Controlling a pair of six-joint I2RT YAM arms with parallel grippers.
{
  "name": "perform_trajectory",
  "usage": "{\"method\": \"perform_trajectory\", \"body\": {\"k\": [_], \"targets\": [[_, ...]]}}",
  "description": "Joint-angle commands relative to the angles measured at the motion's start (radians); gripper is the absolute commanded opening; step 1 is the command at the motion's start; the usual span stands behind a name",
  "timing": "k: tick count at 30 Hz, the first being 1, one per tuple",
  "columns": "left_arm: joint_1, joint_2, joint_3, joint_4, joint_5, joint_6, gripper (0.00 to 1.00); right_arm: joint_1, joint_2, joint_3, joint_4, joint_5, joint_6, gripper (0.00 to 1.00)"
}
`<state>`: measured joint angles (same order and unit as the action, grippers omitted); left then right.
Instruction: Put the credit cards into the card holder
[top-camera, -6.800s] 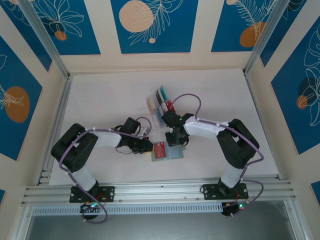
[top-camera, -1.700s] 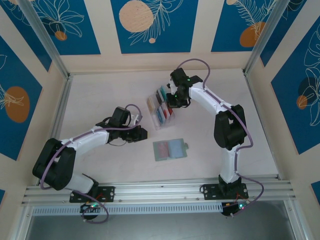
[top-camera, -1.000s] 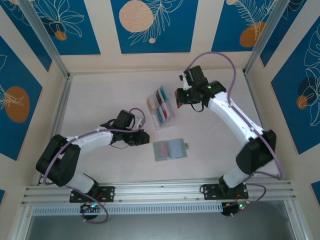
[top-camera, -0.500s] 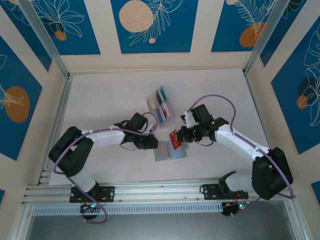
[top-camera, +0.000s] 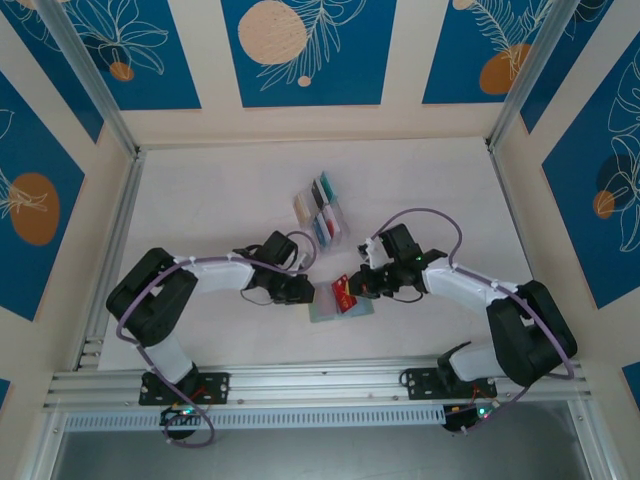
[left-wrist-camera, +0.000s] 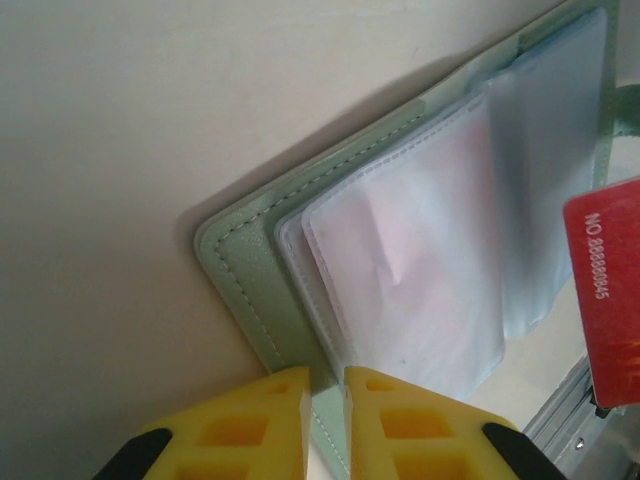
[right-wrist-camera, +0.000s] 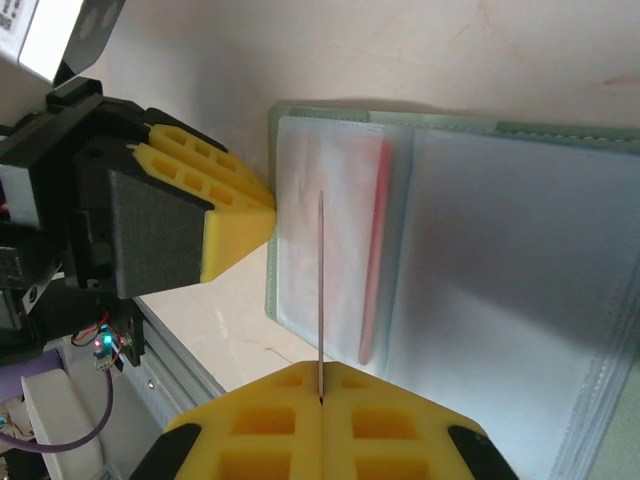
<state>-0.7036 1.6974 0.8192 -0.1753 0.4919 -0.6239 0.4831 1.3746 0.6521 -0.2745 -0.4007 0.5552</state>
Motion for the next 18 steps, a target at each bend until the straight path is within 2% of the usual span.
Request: {"method": "perform_trajectory", "body": {"k": [1,5,18], "targets": [[-0.011,0.012,-0.024,-0.014,-0.01,0.018,0.16,-0.005,0.031,-0.02,0.042,-0.036,0.014,0.0],[-0.011,0.017,-0.029,-0.007,-0.011,0.016,0.16,-0.013,0.036,-0.043,0.06,-0.008,0.02,0.0],[-0.011,0.027,-0.029,-0.001,-0.006,0.013,0.15,-0.028,0.064,-0.051,0.086,-0.039,0.019,0.0]]}}
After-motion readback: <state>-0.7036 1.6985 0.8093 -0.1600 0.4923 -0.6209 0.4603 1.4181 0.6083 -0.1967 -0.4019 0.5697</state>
